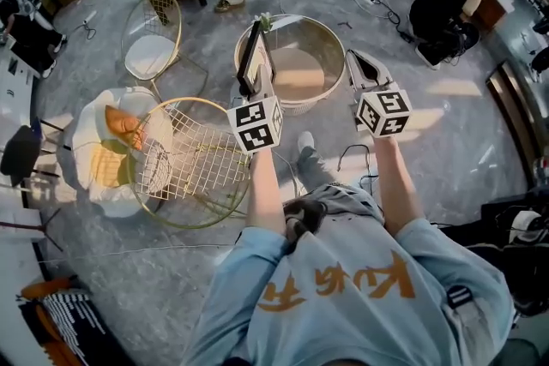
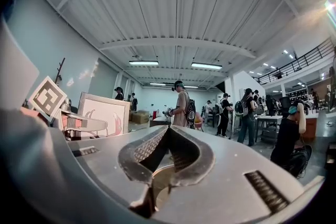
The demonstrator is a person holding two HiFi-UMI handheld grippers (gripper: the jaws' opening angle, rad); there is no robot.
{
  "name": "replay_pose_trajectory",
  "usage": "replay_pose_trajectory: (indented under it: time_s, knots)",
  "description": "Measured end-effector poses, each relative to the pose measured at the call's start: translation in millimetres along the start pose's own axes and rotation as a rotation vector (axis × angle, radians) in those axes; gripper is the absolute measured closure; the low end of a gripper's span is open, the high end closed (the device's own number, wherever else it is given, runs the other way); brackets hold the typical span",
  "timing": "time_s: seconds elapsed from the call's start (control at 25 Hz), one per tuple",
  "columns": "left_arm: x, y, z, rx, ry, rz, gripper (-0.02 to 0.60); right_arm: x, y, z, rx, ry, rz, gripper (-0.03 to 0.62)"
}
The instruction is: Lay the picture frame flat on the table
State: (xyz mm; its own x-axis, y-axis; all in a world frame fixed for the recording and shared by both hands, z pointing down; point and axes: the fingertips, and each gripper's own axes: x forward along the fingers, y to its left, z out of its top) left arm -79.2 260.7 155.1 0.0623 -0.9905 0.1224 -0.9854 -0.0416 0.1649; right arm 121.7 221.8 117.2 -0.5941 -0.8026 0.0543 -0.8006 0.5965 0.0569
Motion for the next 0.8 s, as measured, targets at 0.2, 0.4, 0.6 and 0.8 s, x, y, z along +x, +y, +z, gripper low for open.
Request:
replay_pose_trajectory:
  time_s: [0.2, 0.4, 0.6, 0.8]
  knots:
    - [26.8, 6.9, 3.5, 0.003, -0.013, 0.023, 0.555, 25.5, -19.2, -6.4, 0.01, 0.003, 0.005, 0.597]
    - [62.5, 17.8, 2.0, 0.012, 0.017, 0.038, 0.555, 73.4, -40.1, -13.6, 0.063, 0.001, 0.02, 0.597]
    - [107.3, 34.5, -11.8, 0.006, 0.076, 0.074, 0.557, 134.6, -55.0, -33.2, 0.124, 0.029, 0.064, 0.597]
    - [159.4, 55.0, -34.0, 0.028, 0.185, 0.118, 0.555, 190.3, -98.9, -64.8, 0.231, 0.074, 0.032, 0.597]
